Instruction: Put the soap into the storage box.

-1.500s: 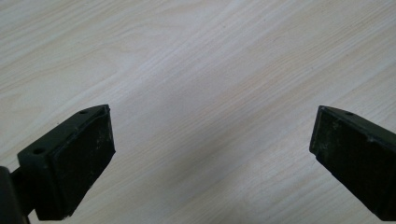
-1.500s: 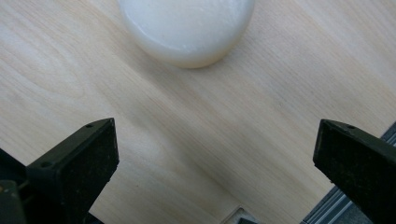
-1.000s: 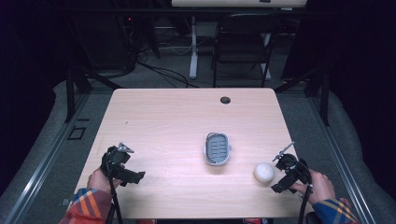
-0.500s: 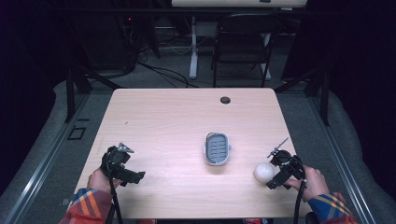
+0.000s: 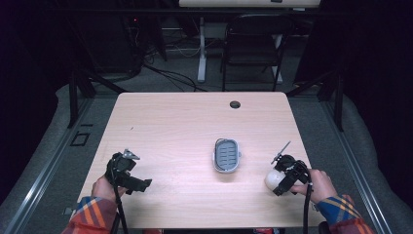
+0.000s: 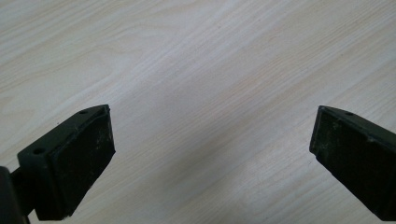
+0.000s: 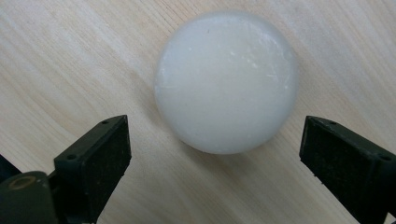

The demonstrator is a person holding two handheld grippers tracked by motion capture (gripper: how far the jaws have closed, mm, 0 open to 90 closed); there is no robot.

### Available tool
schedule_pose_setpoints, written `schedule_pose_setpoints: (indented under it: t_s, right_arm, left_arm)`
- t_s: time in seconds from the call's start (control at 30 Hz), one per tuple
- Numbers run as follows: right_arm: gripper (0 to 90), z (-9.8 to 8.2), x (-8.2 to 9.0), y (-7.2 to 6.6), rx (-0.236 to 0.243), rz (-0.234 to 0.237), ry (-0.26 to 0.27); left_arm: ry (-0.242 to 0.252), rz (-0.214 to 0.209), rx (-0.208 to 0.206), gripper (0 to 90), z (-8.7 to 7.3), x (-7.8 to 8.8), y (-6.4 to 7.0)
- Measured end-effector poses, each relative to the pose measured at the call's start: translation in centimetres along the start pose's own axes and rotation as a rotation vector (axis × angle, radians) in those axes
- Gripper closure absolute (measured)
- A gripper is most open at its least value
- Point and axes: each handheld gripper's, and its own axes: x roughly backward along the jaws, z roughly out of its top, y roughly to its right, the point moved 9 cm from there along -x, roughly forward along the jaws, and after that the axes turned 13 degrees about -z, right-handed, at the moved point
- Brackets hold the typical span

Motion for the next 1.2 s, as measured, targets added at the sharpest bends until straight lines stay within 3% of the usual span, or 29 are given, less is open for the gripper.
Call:
schedule_pose_setpoints:
  t_s: [0.2, 0.23, 0.43, 0.5, 0.7, 0.9, 1.0, 1.07, 1.2]
  right_arm:
    - [9.4, 0.5, -0.2, -0.1, 0.022, -0.012, -0.013]
    - [10.1, 0.5, -0.1, 0.0, 0.043, -0.017, -0.03]
    - [11.3, 1.8, -0.1, -0.2, 0.042, -0.036, 0.007]
    - [12.4, 2.1, 0.0, -0.3, 0.078, -0.04, -0.014]
    - [12.9, 3.0, -0.2, -0.5, 0.098, -0.049, -0.033]
    - [6.3, 2.9, -0.7, -0.3, 0.105, -0.046, -0.073]
    - [0.0, 2.9, -1.1, -0.2, 0.08, -0.055, -0.07]
    - [1.0, 2.9, -1.2, -0.1, 0.076, -0.059, -0.077]
    - [14.5, 3.1, -1.5, -0.2, 0.076, -0.056, -0.072]
  left_arm:
    - [-0.002, -0.001, -0.001, 0.0, 0.0, 0.0, 0.0]
    - [-0.002, -0.002, -0.002, 0.0, 0.0, 0.0, 0.0]
    - [-0.003, -0.003, -0.002, 0.0, 0.0, 0.0, 0.0]
    - [-0.002, -0.004, -0.004, 0.0, 0.0, 0.0, 0.0]
    - [-0.005, -0.009, -0.006, 0.0, 0.0, 0.0, 0.1]
    - [-0.005, -0.01, -0.008, 0.0, 0.0, 0.0, 0.1]
    - [-0.007, -0.007, -0.009, 0.0, 0.0, 0.0, 0.1]
    - [-0.006, -0.007, -0.009, 0.0, 0.0, 0.0, 0.1]
    - [-0.007, -0.008, -0.009, 0.0, 0.0, 0.0, 0.1]
